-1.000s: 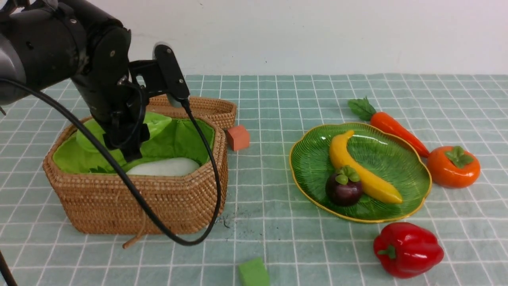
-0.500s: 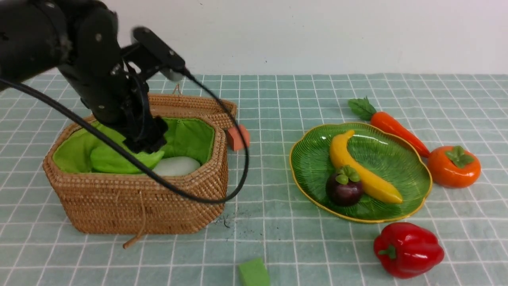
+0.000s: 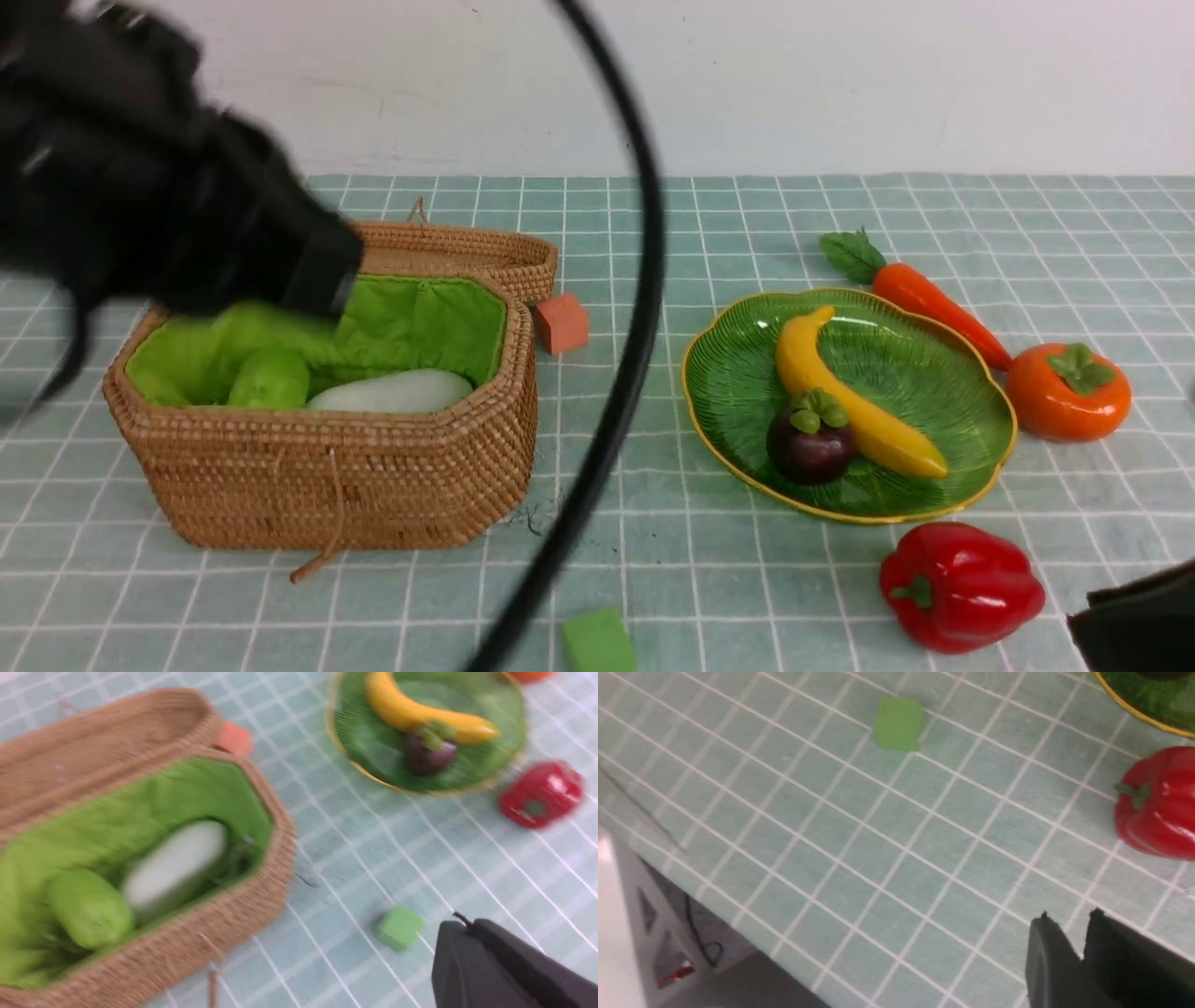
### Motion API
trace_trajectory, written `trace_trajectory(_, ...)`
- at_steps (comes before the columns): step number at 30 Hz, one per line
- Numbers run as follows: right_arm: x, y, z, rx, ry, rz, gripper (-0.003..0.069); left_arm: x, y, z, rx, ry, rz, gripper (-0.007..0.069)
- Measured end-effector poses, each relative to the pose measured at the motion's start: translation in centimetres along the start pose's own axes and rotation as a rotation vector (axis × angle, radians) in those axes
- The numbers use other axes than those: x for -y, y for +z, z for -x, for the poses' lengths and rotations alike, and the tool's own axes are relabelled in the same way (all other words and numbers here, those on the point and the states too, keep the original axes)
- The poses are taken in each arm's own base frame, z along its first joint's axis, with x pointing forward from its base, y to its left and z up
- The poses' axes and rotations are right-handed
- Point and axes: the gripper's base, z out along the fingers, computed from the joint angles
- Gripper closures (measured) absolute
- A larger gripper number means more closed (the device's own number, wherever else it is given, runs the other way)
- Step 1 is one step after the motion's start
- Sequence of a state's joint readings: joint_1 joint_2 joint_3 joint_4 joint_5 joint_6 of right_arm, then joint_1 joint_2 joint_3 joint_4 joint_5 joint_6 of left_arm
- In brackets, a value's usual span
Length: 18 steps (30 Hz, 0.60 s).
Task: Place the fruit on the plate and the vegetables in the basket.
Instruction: Grab a mountain bell pepper with your right arm and put it into the left basket
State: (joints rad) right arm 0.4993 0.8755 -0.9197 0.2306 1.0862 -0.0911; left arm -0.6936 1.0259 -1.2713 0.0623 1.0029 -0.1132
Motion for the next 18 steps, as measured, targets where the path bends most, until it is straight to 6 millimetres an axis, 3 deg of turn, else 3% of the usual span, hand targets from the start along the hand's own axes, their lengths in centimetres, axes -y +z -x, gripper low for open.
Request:
trace_trajectory(3, 1.0, 1.3, 0.3, -0.07, -0.035, -0.08, 0.0533, 0.5, -1.4, -3.2, 0.024, 0.013, -0.049, 0.0638)
trace_trajectory(9, 4.0, 3.2, 0.9, -0.243, -0.059, -0.198, 0.0534, 0.4, -1.5, -10.5, 0.033, -0.022, -0.115, 0.0638)
trace_trajectory(13, 6.2, 4.7, 1.2, -0.327, -0.15, -0.201, 0.0552, 0.2, -2.1, -13.0, 0.084, -0.044, -0.145, 0.0638)
trace_trajectory(18, 9.5, 9.0, 2.1, -0.415, -0.388, -0.153, 0.0551, 0.0, -2.9, -15.2, 0.152, -0.057, -0.171, 0.0638)
